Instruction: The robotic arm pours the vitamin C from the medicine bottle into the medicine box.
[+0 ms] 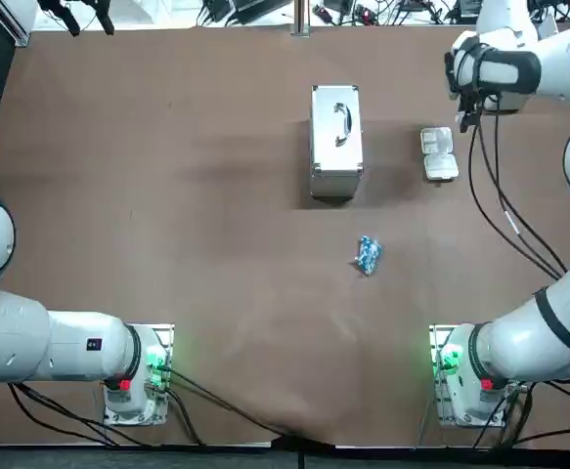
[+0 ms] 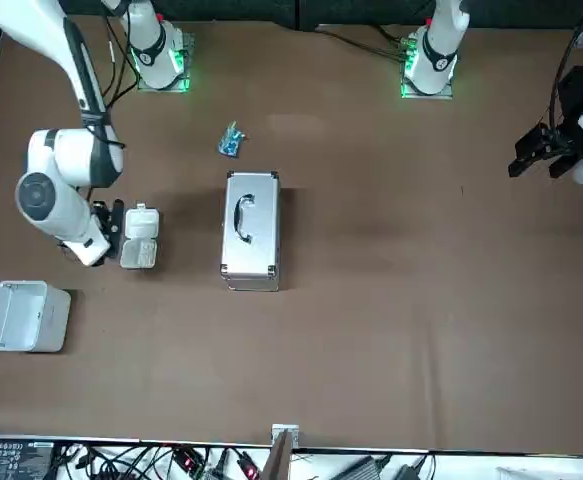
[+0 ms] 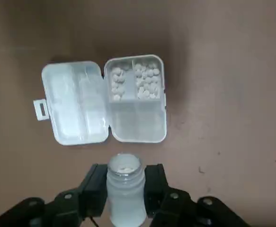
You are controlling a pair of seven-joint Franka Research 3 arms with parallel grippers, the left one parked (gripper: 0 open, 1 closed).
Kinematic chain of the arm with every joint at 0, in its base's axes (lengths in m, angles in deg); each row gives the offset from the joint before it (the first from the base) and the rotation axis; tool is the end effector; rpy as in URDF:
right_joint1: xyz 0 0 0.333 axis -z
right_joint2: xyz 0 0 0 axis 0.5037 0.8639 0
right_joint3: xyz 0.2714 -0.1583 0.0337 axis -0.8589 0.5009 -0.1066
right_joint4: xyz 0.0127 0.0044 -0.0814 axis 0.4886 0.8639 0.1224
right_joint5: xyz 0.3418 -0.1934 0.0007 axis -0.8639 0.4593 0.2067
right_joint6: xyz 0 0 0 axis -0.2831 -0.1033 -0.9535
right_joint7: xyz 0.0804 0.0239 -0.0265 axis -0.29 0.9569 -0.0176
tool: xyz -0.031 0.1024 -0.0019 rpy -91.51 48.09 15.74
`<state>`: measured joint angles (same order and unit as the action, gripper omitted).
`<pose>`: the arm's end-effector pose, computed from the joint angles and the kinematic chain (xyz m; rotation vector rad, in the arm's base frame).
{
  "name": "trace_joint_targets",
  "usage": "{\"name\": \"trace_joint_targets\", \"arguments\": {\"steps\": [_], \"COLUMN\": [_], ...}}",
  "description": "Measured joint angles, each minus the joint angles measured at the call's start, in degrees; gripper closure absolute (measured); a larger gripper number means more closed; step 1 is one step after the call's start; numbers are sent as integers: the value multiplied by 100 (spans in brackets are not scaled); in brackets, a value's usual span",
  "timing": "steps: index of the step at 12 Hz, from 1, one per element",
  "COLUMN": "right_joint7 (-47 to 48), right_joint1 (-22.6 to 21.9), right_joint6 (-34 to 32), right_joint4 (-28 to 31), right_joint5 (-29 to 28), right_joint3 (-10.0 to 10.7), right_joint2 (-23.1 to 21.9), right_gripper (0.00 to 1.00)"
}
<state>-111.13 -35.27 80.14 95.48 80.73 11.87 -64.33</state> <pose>0.5957 -0.0023 0.2855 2.2063 2.1293 -0.3037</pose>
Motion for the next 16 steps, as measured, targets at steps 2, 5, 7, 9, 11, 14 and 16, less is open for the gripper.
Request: {"name": "trace_joint_targets", "arguments": {"steps": [2, 5, 7, 9, 11, 14, 16], "right_joint7": [-471, -1715, -2348, -2971, -3598, -4496, -4990], "right_joint1": [31, 49, 99, 140, 250, 595, 829], "right_joint6": [5, -7, -88, -253, -306, -411, -686], "right_joint4": [-29, -35, -35, -20, 20, 171, 269], "right_joint5": [-689, -2194, -2982, -3942, -4707, -5604, -6274], "right_joint3": [169, 548, 679, 898, 1040, 1099, 1117], "right_joint2": [0, 6, 10, 40, 85, 156, 238], "right_gripper": [57, 57, 57, 57, 57, 57, 57]}}
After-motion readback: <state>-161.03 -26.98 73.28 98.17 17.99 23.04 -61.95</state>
